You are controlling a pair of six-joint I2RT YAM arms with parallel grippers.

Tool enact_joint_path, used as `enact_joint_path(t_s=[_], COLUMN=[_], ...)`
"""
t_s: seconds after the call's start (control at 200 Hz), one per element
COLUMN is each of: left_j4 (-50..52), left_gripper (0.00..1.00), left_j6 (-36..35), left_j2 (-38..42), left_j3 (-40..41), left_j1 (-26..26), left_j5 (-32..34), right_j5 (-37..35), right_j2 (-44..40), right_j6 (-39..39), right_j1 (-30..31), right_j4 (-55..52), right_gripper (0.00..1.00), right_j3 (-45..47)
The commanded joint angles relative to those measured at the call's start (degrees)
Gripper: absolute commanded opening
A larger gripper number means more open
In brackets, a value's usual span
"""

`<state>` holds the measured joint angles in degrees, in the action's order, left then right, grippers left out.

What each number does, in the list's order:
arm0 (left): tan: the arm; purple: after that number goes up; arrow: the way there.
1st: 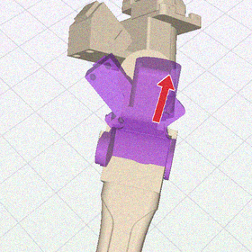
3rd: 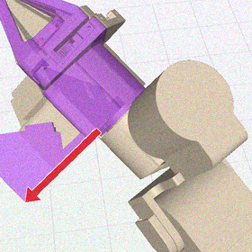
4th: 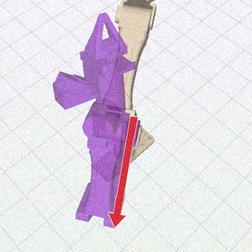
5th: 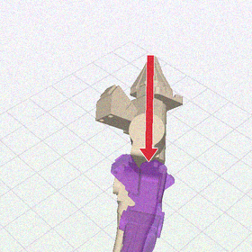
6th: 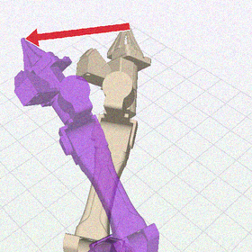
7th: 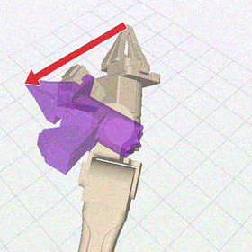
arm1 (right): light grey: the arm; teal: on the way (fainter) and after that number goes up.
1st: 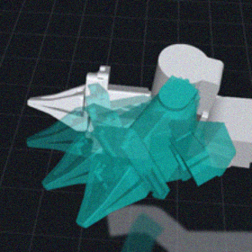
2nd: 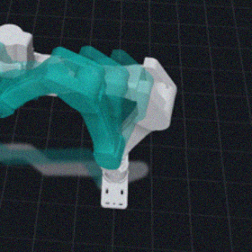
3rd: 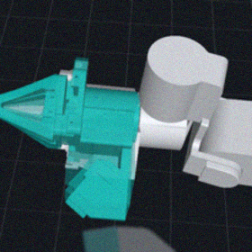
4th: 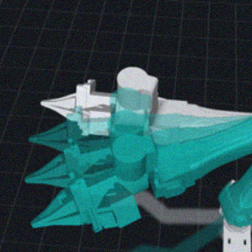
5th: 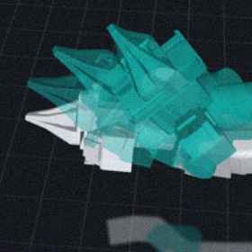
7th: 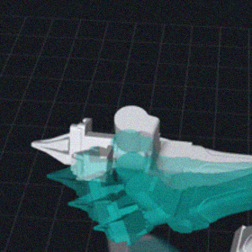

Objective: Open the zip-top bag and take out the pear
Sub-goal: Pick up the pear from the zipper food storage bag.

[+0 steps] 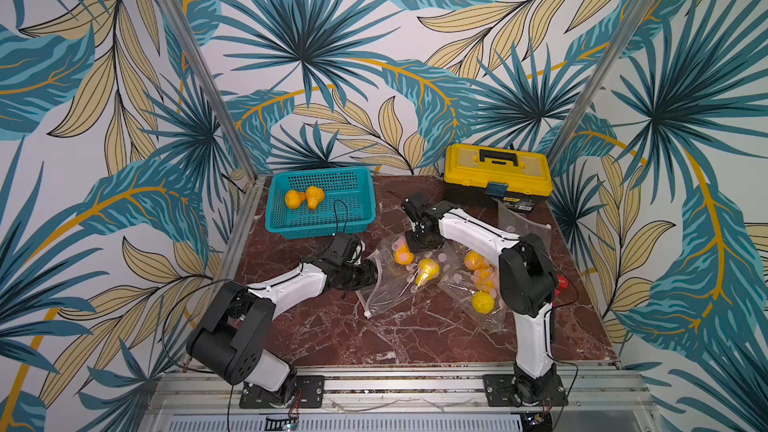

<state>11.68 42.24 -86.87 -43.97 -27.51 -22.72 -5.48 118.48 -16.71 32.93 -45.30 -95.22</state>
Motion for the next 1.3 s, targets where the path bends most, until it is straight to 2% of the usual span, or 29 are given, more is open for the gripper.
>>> enact_joint_path(t_s=[0.0,0.2,0.345,0.426,0.531,0.596,0.721,0.816,0.931,1.066,1.297], left_j4=[-4.3,-6.28,-8.02,-8.07,-8.34,-8.52,-9.4,-9.54,-10.25,-10.28,-10.31], left_gripper=[0.53,0.65,0.69,0.69,0.69,0.68,0.65,0.63,0.63,0.67,0.7], left_j6=[0.78,0.06,-0.12,0.17,0.39,0.4,0.56,0.4,0.55,0.55,0.37], left_j2=[-1.0,-1.53,-2.41,-2.52,-2.17,-1.91,-1.89,-2.29,-2.25,-2.23,-1.89], left_j3=[-0.11,-0.46,-1.19,-1.21,-0.85,-0.51,0.28,0.36,1.11,1.16,1.43], left_j1=[-0.35,-0.44,-0.55,-0.57,-0.62,-0.62,-0.64,-0.62,-0.66,-0.62,-0.62], left_j5=[2.06,6.17,7.75,9.14,9.67,9.97,9.97,9.66,9.62,9.54,9.6], right_j5=[6.6,16.33,21.89,19.1,5.73,1.99,6.45,8.44,11.2,10.46,10.14], right_j2=[1.34,1.31,-0.05,-1.95,-4.9,-6.78,-8.79,-7.02,-3.54,1.36,5.3], right_j6=[-0.96,-1.79,-1.21,-1.91,-5.01,-5.9,-7.27,-8.05,-8.85,-10.24,-12.31], right_j1=[-0.11,-0.08,-0.07,-0.07,-0.06,-0.06,-0.03,-0.09,-0.08,-0.17,-0.34], right_j4=[3.24,6.92,5.95,2.77,-3.51,-3.81,3.21,4.87,6.61,4.85,5.31], right_gripper=[0.38,0.37,0.29,0.27,0.24,0.24,0.24,0.24,0.3,0.3,0.28], right_j3=[2.19,5.46,6.14,5.78,3.44,2.4,2.48,0.06,-2.73,-5.92,-3.94])
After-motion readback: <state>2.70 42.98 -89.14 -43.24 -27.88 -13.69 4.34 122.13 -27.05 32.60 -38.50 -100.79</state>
